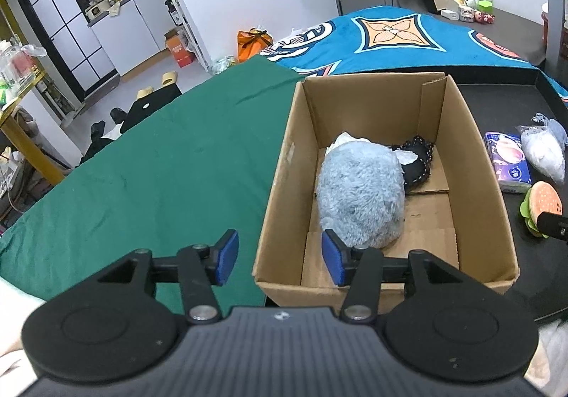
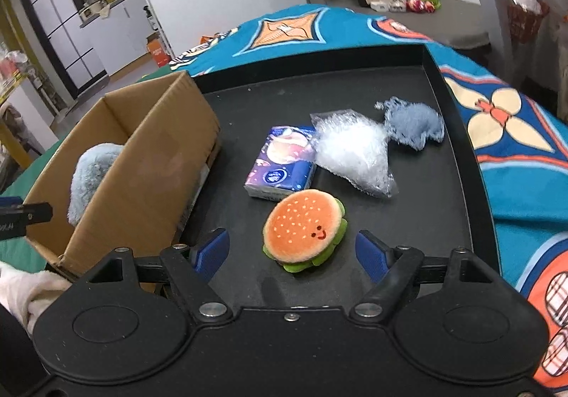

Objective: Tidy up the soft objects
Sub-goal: 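Move the right tool to the orange burger plush and close on it, then carry the burger plush with the right tool into the box and release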

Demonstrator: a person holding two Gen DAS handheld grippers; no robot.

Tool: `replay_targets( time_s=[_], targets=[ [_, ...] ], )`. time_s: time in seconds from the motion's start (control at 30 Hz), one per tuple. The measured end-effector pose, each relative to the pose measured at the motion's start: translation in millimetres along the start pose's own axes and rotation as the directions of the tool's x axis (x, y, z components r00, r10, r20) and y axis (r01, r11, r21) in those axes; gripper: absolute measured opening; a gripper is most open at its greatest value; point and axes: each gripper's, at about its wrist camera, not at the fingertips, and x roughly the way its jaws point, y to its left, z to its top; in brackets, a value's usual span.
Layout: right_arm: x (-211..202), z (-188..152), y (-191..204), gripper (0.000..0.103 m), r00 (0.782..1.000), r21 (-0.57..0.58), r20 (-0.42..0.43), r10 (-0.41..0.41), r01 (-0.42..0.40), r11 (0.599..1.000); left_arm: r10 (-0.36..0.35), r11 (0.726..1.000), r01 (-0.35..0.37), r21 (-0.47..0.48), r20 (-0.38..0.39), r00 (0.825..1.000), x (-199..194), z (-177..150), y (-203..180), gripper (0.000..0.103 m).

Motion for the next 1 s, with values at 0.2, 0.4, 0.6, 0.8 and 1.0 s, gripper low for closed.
replay_targets(
  time_s=[0.2,0.4,0.6,0.8,1.0],
  targets=[
    [7,0,3,0.078,1.0,-0.016,-0.008,-0.023,0.023,1.0,0.01,1.0,-0.01,0.016,-0.001,1.0,2,0,-5,0.051],
    [14,0,-4,0.077,0.999,0.001,-0.028,-0.041,0.041,0.999,0.031,0.998,-0.031,0.054,-0.007,0.999,6,0,-12,0.051],
    [22,-1,-9,0.057,0.999,0.004,-0.034,-0.031,0.031,1.0,0.037,0.997,-0.036,0.066,-0.007,0.999,7,0,-15,0.051],
    [18,-2,-10,0.039,0.999,0.001,-0.027,-0.038,0.038,0.999,0.033,0.999,-0.033,0.035,-0.014,0.999,6,2,-10,0.051],
    [8,-1,-15,0.039,0.998,0.017,-0.015,-0.064,0.064,0.998,0.028,0.999,-0.028,0.024,-0.009,1.0,5,1,-8,0.051]
  ],
)
